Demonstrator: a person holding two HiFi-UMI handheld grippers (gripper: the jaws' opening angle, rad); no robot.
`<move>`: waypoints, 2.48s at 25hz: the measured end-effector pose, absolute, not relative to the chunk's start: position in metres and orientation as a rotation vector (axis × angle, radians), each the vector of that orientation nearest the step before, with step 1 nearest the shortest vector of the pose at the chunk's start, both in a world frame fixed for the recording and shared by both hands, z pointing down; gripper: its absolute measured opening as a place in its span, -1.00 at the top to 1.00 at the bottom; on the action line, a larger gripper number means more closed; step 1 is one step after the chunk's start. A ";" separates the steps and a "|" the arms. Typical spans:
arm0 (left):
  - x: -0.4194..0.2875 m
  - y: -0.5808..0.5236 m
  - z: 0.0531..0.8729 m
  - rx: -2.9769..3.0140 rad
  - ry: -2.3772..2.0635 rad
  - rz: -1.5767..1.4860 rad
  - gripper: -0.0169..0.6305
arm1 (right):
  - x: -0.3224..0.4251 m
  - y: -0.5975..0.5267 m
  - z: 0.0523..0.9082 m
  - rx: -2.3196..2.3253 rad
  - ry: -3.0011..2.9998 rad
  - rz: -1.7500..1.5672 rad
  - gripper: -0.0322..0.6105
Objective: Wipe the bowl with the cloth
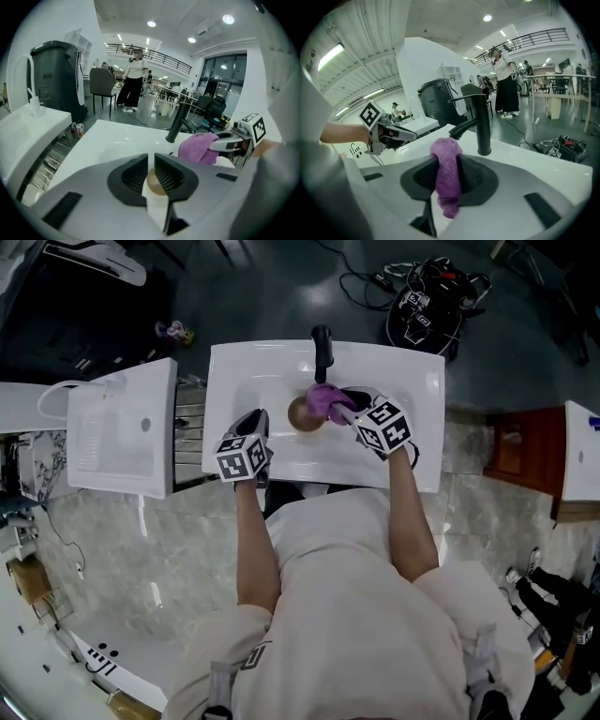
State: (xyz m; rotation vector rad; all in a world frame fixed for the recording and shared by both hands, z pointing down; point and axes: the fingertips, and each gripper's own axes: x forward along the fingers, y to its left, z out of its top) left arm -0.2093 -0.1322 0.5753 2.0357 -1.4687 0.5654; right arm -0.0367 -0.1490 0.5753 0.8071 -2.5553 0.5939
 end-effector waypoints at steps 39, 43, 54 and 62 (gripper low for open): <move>-0.161 -0.161 0.749 1.887 -0.823 1.005 0.89 | -0.007 -0.081 0.586 1.003 -2.393 0.625 0.62; -0.160 -0.158 0.728 1.909 -0.922 0.966 0.89 | -0.017 -0.098 0.554 0.993 -2.607 0.725 0.62; -0.150 -0.132 0.666 1.885 -1.171 0.699 0.89 | -0.059 -0.116 0.599 0.809 -2.482 0.652 0.62; -0.166 -0.138 0.619 1.897 -1.420 0.566 0.89 | -0.091 -0.121 0.614 0.624 -2.216 0.128 0.62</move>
